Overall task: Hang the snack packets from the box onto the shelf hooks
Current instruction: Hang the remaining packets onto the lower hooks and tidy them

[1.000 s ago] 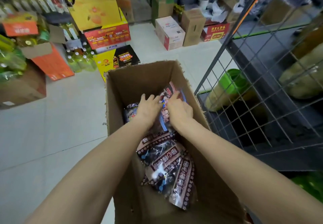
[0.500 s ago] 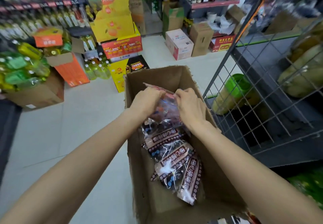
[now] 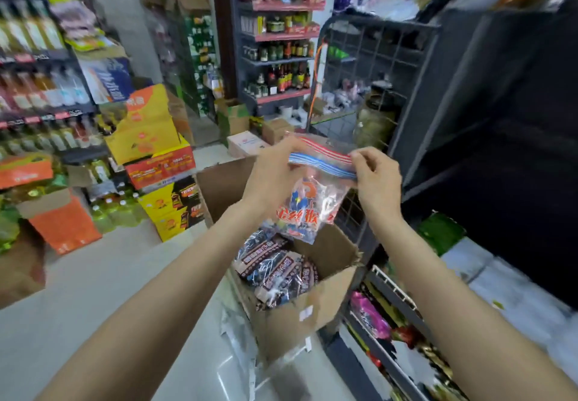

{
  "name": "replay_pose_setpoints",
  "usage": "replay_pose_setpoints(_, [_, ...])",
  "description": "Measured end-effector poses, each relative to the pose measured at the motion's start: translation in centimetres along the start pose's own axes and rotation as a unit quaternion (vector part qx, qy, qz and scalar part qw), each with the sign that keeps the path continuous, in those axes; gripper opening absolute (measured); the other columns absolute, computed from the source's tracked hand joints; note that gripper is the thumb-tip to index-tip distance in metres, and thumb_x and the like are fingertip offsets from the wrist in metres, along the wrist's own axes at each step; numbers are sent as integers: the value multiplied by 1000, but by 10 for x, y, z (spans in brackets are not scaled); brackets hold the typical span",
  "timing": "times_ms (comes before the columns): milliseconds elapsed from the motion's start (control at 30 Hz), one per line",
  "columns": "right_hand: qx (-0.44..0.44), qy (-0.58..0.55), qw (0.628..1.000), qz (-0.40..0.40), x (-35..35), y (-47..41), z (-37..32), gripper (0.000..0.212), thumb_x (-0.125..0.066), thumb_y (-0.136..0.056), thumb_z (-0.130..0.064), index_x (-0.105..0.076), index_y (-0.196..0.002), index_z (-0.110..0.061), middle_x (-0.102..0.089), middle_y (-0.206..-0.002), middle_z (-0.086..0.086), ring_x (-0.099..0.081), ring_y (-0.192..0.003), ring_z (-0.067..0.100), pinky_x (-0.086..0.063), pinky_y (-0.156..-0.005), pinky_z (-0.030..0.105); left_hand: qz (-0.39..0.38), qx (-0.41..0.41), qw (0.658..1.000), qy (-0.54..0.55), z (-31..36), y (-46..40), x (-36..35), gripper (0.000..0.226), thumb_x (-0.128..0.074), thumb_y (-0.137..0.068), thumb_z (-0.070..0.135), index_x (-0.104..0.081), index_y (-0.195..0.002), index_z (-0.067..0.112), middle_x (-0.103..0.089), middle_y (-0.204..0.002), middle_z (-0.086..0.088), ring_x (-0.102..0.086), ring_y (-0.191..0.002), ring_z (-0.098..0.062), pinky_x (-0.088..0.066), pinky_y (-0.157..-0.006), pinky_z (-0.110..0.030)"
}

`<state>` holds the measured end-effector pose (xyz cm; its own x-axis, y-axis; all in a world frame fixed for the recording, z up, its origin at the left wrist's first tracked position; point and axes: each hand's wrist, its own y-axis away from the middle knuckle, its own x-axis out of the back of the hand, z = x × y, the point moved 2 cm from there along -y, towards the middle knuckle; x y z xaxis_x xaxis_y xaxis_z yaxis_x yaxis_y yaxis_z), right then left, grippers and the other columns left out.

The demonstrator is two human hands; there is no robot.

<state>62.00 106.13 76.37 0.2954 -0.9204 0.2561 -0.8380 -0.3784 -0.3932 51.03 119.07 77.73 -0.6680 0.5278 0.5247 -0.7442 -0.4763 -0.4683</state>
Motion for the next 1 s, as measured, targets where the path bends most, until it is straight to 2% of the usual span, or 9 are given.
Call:
replay_pose_setpoints(133, [-37, 29, 994, 103, 82, 37, -7, 22, -51, -86, -26, -57, -66, -19, -57, -62, -7, -59, -70, 17, -52, -76, 52, -84, -36, 996, 18, 63, 16, -38, 28, -74, -79, 16, -48, -89, 15, -61, -79, 4, -55, -72, -11, -41, -65, -21])
replay_pose_setpoints(233, [-83, 42, 986, 135, 145, 65, 3, 29, -54, -89, -21, -54, -60, -17, -53, -57, -3, -51, -65, 11, -53, -74, 53, -120, -55, 990, 47, 105, 35, -75, 28, -76, -77, 17, -49, -87, 17, -57, -74, 10, -51, -63, -2, -37, -57, -13])
replay_pose_setpoints(400, [-149, 25, 971, 188, 240, 115, 32, 27, -51, -89, -23, -60, -64, -22, -61, -69, 0, -64, -78, 31, -52, -76, 58, -186, -11, 973, 137, 160, 66, -152, 57, -79, -74, 20, -47, -121, 16, -64, -87, 2, -62, -67, -3, -47, -65, -13])
replay_pose_setpoints(467, [-169, 6, 961, 221, 278, 133, 47, 27, -51, -89, -21, -63, -65, -25, -63, -71, -6, -64, -83, 30, -52, -80, 57, -214, -29, 971, 108, 182, 78, -185, 42, -77, -76, 20, -58, -114, 13, -67, -89, 0, -61, -69, -3, -49, -67, -14])
replay_pose_setpoints(533, [-179, -15, 953, 244, 312, 150, 60, 27, -53, -90, -21, -64, -66, -24, -60, -68, -10, -59, -78, 22, -51, -81, 60, -232, -56, 966, 95, 204, 91, -214, 15, -75, -78, 20, -68, -91, 16, -71, -82, -2, -59, -61, 4, -49, -62, -14])
replay_pose_setpoints(600, [-187, -23, 949, 254, 346, 167, 68, 26, -55, -92, -21, -63, -67, -19, -57, -67, -5, -53, -75, 19, -49, -83, 61, -252, -64, 960, 105, 224, 106, -243, 6, -74, -79, 21, -71, -83, 18, -71, -76, -2, -60, -59, 2, -48, -60, -18])
replay_pose_setpoints(767, [-194, -10, 956, 218, 424, 196, 74, 12, -70, -84, -25, -69, -72, -25, -61, -58, -13, -53, -56, 12, -47, -54, 32, -280, -84, 944, 152, 270, 132, -304, 7, -74, -79, 21, -70, -76, 26, -69, -69, 5, -63, -64, -5, -50, -64, -26])
replay_pose_setpoints(867, [-202, 5, 957, 209, 460, 201, 80, 11, -66, -87, -19, -71, -78, -22, -64, -61, -15, -54, -53, 4, -47, -55, 30, -294, -89, 936, 170, 291, 142, -332, 5, -74, -79, 20, -71, -77, 24, -70, -74, 1, -67, -72, -14, -54, -70, -38])
replay_pose_setpoints(1000, [-165, 29, 953, 253, 488, 199, 84, 12, -62, -90, -13, -72, -88, -7, -63, -71, -6, -53, -57, -3, -42, -56, 14, -310, -100, 933, 156, 311, 149, -354, 12, -70, -82, 12, -72, -94, 12, -70, -81, -2, -64, -71, -11, -54, -70, -34])
